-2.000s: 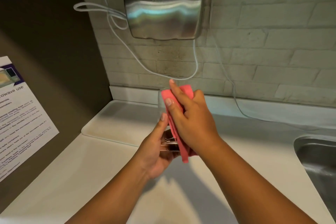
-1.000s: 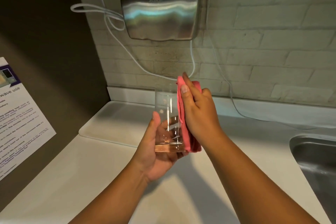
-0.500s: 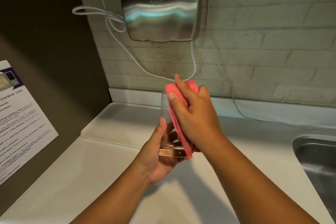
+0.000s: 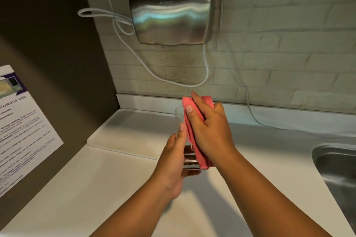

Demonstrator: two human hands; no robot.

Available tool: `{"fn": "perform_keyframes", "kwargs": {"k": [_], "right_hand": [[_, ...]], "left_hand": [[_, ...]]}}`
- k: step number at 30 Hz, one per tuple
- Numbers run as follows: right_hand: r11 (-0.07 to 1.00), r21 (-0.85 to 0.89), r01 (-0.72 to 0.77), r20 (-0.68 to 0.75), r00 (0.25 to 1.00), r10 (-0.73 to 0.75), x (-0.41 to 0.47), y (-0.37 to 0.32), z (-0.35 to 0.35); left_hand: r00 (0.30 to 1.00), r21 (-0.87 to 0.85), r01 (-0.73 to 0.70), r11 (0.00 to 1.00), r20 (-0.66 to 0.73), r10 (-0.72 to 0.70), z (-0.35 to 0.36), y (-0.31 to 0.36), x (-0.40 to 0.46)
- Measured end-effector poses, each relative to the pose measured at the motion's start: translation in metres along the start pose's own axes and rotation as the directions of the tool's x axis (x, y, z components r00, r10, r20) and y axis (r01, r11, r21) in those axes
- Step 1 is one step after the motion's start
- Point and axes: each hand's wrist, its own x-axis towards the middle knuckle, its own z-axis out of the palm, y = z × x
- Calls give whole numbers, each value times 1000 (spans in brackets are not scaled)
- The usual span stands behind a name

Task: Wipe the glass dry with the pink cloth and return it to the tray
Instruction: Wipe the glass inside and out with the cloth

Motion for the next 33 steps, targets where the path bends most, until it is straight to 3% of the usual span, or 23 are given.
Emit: {"fn": "perform_keyframes", "kwargs": {"k": [5,10,15,23,27,31,33], "right_hand": [[993,93,-77,7,997,77,-21,5,-4],[963,-183,199,85,979,-186,-46,-10,9],[960,-206,191,52,981,-185,-16,-18,-2],[996,80,34,-10,999,-33,6,-11,-4],[988,138,-69,0,998,70,-10,-1,0],[998,39,59,17,998,-59,-39,-5,7],[981,-92,169,32,986,-166,-44,-11,9]], "left_hand": [[994,-201,-80,976,-88,63,2,8,3],[999,-249,10,969,-37,-20,-2,15,4],[999,-217,-5,976,-33,-2,-3,11,0],[1000,-276,-9,961,19,14,-5,11,-4],[999,-348,-3,937,-45,-13,-12,18,-1],[998,-318,-27,948,-59,9,-18,29,4],[1000,-262,-6,965,-19,1,-15,24,2]]}}
